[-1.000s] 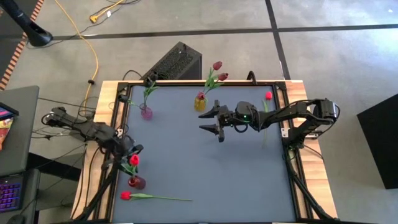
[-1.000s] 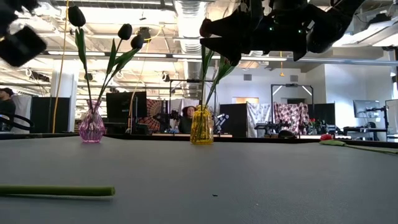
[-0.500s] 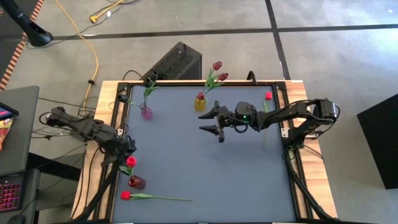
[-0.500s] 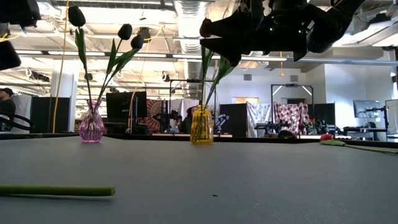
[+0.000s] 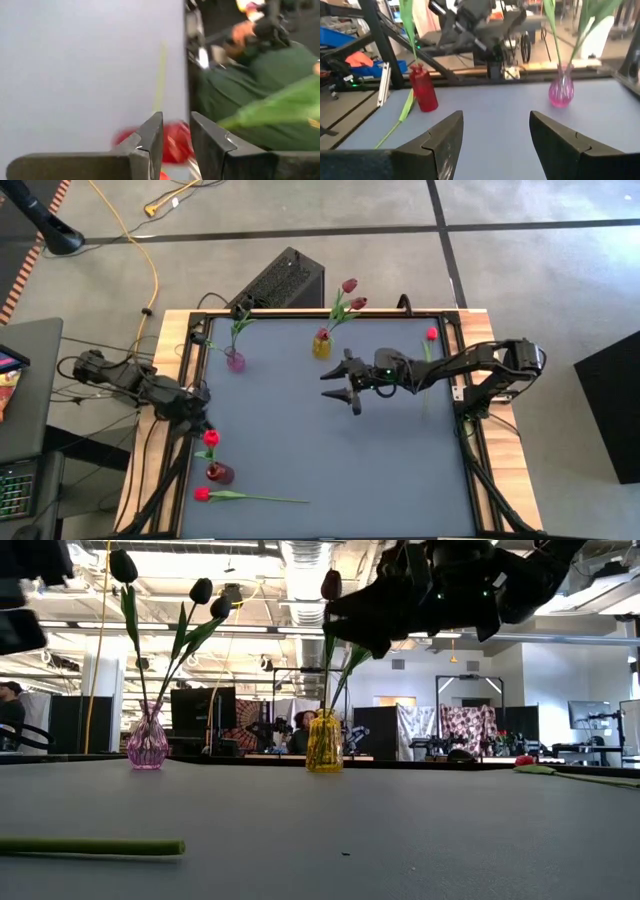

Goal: Sort flowers into vase by color
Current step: Put the top red flower into the red vase

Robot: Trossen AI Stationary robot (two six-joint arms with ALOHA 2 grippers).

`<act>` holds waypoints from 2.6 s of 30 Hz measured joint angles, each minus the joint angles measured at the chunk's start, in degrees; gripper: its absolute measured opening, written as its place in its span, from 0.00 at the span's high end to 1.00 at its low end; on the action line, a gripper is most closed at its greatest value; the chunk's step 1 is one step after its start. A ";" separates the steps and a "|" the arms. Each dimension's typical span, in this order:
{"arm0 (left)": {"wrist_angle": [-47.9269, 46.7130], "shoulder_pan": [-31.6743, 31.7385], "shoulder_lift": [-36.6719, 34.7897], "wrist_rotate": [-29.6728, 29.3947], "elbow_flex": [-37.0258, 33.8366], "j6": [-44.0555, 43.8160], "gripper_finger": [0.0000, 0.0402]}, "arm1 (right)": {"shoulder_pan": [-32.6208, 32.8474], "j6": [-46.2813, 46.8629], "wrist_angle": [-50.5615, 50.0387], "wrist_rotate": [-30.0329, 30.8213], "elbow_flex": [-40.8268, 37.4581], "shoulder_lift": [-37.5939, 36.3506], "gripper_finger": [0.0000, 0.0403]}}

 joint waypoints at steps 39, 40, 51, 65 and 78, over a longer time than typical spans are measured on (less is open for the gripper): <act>10.56 6.88 2.67 -39.71 0.06 32.08 0.80 | -25.93 33.02 -91.14 29.34 -1.27 -15.06 0.37; 10.56 6.88 2.67 -39.73 0.06 32.05 0.80 | -27.52 32.89 -91.17 29.42 -1.93 -15.03 0.37; 10.56 6.88 2.65 -39.75 0.06 32.38 0.80 | -41.02 26.22 -86.06 30.14 -6.37 -14.97 0.37; 10.56 6.88 2.64 -39.71 0.06 32.05 0.80 | -43.93 21.58 -76.28 21.12 -10.88 -15.12 0.60; 10.56 6.88 2.64 -38.49 0.04 31.44 0.80 | -39.30 18.47 -75.56 20.48 -7.17 -18.03 0.91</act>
